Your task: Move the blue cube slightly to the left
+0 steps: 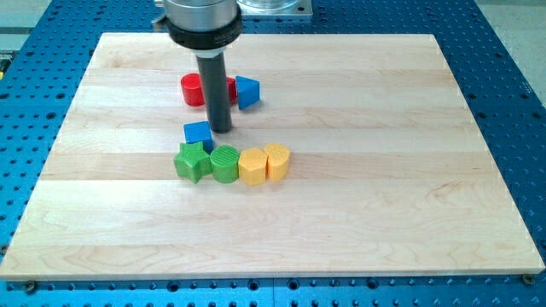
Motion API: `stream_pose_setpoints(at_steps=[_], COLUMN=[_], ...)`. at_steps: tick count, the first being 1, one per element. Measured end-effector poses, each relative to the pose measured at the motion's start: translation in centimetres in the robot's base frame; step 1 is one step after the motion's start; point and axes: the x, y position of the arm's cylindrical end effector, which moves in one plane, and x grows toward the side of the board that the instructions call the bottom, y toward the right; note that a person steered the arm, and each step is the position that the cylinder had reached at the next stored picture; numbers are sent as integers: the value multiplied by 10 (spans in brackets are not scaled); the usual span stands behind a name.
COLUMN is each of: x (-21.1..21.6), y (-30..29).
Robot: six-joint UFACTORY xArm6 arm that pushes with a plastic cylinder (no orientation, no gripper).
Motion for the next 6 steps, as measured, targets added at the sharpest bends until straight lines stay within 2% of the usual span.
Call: stream_pose_setpoints(at_steps=[2, 4, 6], x=[21, 26, 21], y=[14, -29, -40])
